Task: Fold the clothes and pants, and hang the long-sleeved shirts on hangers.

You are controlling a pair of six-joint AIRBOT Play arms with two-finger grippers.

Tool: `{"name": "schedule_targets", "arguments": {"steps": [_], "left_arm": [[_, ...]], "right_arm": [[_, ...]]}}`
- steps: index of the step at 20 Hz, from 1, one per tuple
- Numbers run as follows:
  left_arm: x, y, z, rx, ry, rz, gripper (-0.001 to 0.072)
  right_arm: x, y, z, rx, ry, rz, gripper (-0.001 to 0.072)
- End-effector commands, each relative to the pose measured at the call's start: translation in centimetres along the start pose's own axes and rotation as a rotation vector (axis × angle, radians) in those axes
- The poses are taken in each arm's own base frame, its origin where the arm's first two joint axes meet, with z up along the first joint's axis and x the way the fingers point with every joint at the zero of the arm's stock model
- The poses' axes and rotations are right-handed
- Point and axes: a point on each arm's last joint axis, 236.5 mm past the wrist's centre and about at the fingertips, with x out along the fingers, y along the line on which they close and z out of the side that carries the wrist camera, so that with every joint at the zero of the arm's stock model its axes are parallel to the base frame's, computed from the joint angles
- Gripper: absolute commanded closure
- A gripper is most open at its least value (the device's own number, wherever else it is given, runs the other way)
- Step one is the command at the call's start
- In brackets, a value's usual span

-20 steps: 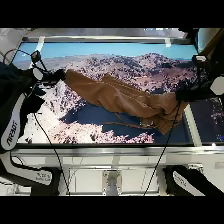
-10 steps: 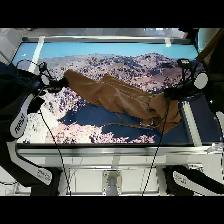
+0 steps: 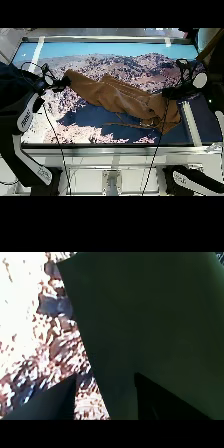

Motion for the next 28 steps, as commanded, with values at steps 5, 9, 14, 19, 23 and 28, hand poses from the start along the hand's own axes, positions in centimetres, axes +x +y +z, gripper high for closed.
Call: {"name": "schedule_targets", "arguments": {"steps": [5, 9, 14, 19, 23, 28], "left_arm": [[0.8, -1.6, 1.9, 0.003, -0.045, -0.032, 0.0691], [-0.1, -0.7, 2.0, -0.009, -0.014, -0.019, 0.0412], [-1.8, 4.5, 1.3, -0.126, 0.112, 0.033, 0.0003], [0.3, 1.8, 1.7, -0.253, 0.089, -0.148, 0.0108], [2.3, -0.4, 1.2, -0.249, 0.075, -0.205, 0.0232], [3.1, -1.5, 1.2, -0.186, 0.049, -0.211, 0.0692]], "right_arm": [[0.0, 0.4, 0.1, 0.007, -0.003, 0.018, 0.0682], [-0.1, 0.3, 0.0, 0.004, -0.003, 0.014, 0.0681], [-0.1, 0.3, 0.2, -0.020, -0.010, 0.012, 0.0681], [-0.1, 0.6, 0.2, -0.015, -0.011, 0.025, 0.0681], [-0.1, 0.8, 0.3, -0.012, -0.012, 0.032, 0.0682], [-0.1, 1.1, 0.3, -0.008, -0.013, 0.044, 0.0681]]}}
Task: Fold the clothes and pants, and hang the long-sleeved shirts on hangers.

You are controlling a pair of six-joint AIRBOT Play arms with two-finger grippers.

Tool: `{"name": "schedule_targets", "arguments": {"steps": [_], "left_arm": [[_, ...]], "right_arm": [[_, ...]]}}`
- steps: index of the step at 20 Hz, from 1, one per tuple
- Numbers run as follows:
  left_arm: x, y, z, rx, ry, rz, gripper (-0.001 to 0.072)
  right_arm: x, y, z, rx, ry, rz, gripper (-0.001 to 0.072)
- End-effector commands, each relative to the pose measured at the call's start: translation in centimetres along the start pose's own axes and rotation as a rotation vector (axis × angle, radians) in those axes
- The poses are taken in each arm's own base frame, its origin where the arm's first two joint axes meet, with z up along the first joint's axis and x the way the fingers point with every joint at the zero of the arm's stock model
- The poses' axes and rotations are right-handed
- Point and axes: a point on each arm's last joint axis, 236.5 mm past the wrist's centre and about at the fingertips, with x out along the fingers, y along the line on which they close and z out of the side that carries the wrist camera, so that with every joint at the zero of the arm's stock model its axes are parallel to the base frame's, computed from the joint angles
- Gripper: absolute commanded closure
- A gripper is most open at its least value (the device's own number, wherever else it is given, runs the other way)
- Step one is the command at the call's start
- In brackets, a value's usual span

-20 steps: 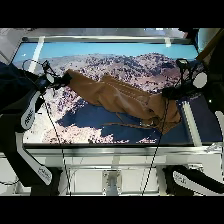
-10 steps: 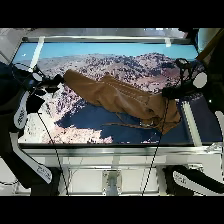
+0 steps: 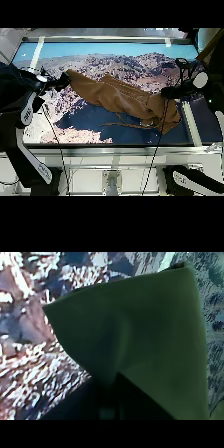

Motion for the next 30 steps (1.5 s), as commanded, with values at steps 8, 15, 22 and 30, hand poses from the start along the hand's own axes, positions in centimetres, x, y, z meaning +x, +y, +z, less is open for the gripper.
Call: {"name": "schedule_targets", "arguments": {"steps": [8, 15, 22, 30], "left_arm": [[-13.0, -1.5, 2.9, 0.362, 0.048, 0.107, 0.0693], [-31.4, -4.5, 4.1, 0.624, -0.089, 0.337, 0.0693], [-37.0, -6.8, 3.5, 0.665, -0.193, 0.347, 0.0693], [-27.4, 2.8, -1.7, 0.496, 0.144, 0.425, 0.0693]], "right_arm": [[-9.2, -4.0, -0.5, -0.076, -0.101, -0.224, 0.0682], [-16.8, -3.5, -0.7, -0.067, -0.307, -0.253, 0.0682], [-16.6, -2.4, 4.1, -0.074, -0.421, -0.203, 0.0683], [3.3, -4.0, 7.1, 0.018, -0.157, -0.142, 0.0249]]}}
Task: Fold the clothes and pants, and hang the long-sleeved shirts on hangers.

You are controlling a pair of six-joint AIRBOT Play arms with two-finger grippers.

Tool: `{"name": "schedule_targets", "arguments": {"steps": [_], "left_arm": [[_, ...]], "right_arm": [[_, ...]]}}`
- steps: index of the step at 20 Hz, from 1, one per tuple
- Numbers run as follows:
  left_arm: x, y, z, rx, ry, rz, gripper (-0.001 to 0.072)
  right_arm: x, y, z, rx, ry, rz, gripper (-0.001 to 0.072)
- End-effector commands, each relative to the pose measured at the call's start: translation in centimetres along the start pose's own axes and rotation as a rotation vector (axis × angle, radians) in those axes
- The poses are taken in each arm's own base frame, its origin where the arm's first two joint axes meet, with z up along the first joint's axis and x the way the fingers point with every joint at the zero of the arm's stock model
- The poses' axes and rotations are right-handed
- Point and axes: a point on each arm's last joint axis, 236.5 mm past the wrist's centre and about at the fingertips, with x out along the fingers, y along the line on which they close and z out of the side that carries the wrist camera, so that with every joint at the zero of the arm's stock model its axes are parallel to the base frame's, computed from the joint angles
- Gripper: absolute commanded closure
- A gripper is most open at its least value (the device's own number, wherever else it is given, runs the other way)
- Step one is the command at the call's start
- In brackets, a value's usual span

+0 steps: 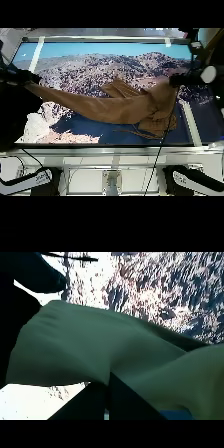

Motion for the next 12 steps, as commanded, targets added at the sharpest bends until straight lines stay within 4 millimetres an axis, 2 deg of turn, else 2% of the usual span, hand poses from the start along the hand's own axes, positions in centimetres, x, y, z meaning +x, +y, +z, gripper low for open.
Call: {"name": "schedule_targets", "arguments": {"steps": [1, 2, 4, 5, 6, 7, 8, 10, 12], "left_arm": [[2.9, 0.4, -2.2, -0.026, 0.090, -0.003, 0.0693], [2.8, 0.4, -2.1, -0.026, 0.088, -0.003, 0.0693], [2.7, 0.4, -2.1, -0.026, 0.087, -0.002, 0.0693], [2.7, 0.4, -2.1, -0.026, 0.087, -0.002, 0.0693], [2.7, 0.4, -2.1, -0.026, 0.087, -0.002, 0.0693], [2.7, 0.4, -2.1, -0.025, 0.087, -0.002, 0.0693], [2.7, 0.4, -2.1, -0.021, 0.087, -0.002, 0.0693], [2.7, 0.6, -2.2, -0.018, 0.088, 0.005, 0.0692], [2.7, 0.7, -2.2, -0.016, 0.089, 0.011, 0.0692]], "right_arm": [[4.2, 0.1, -0.5, 0.028, 0.040, -0.002, 0.0250], [3.0, -0.7, -0.8, -0.001, 0.050, -0.030, 0.0250], [-1.0, -1.3, -1.7, -0.055, 0.069, -0.052, 0.0250], [-3.2, -0.9, -2.8, -0.054, 0.083, -0.034, 0.0250], [-4.7, -0.1, -4.2, -0.042, 0.092, 0.001, 0.0250], [-5.5, 1.2, -6.5, -0.020, 0.103, 0.051, 0.0250], [-5.6, 2.5, -9.3, 0.021, 0.120, 0.094, 0.0250], [-4.8, 5.0, -14.9, 0.226, 0.109, 0.173, 0.0250], [-3.8, 8.8, -17.4, 0.563, -0.003, 0.345, 0.0249]]}}
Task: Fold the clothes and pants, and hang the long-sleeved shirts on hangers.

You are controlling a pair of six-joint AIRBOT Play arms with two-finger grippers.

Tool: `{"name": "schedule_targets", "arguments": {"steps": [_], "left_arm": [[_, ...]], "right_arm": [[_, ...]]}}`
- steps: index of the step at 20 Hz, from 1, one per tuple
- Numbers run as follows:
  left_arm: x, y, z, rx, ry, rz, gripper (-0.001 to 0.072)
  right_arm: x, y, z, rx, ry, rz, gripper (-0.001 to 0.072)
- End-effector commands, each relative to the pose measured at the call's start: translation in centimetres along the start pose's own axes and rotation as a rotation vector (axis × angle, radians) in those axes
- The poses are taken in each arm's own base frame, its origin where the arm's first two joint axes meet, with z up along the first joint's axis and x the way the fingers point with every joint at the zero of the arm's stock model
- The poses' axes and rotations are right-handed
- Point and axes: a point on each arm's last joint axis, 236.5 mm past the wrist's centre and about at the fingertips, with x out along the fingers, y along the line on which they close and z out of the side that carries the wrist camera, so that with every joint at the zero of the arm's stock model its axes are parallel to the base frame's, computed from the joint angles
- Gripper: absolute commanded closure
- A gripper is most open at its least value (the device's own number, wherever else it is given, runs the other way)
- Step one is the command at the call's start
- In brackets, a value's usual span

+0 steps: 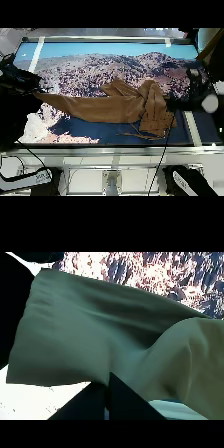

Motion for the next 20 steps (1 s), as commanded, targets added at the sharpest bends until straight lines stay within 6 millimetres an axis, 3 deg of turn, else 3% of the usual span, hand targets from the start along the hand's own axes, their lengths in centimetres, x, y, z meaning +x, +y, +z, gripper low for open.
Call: {"name": "schedule_targets", "arguments": {"steps": [1, 4, 6, 11, 15, 17, 18, 20], "left_arm": [[0.1, 0.3, 0.0, 0.006, 0.002, 0.011, 0.0692], [0.1, 0.3, 0.0, 0.032, 0.002, 0.011, 0.0692], [0.1, 0.3, 0.0, 0.051, 0.002, 0.010, 0.0692], [0.1, 0.3, 0.2, 0.051, -0.008, 0.011, 0.0692], [0.1, 0.3, 0.2, 0.051, -0.009, 0.011, 0.0692], [0.1, 0.3, 0.2, 0.050, -0.009, 0.011, 0.0692], [0.1, 0.3, 0.2, 0.050, -0.009, 0.011, 0.0692], [0.1, 0.3, 0.2, 0.050, -0.009, 0.011, 0.0692]], "right_arm": [[2.3, 4.6, -5.3, 0.521, -0.139, 0.321, 0.0249], [5.2, 6.1, -9.5, 0.839, -0.066, 0.470, 0.0218], [6.1, 6.7, -11.4, 0.889, 0.010, 0.480, 0.0082], [7.6, 6.6, -13.3, 0.932, 0.109, 0.436, 0.0085], [9.5, 5.0, -13.1, 0.990, 0.090, 0.371, 0.0091], [9.9, 4.1, -12.1, 0.985, 0.041, 0.353, 0.0104], [9.9, 3.8, -11.4, 0.982, 0.009, 0.349, 0.0161], [9.8, 3.0, -10.0, 0.987, -0.052, 0.342, 0.0169]]}}
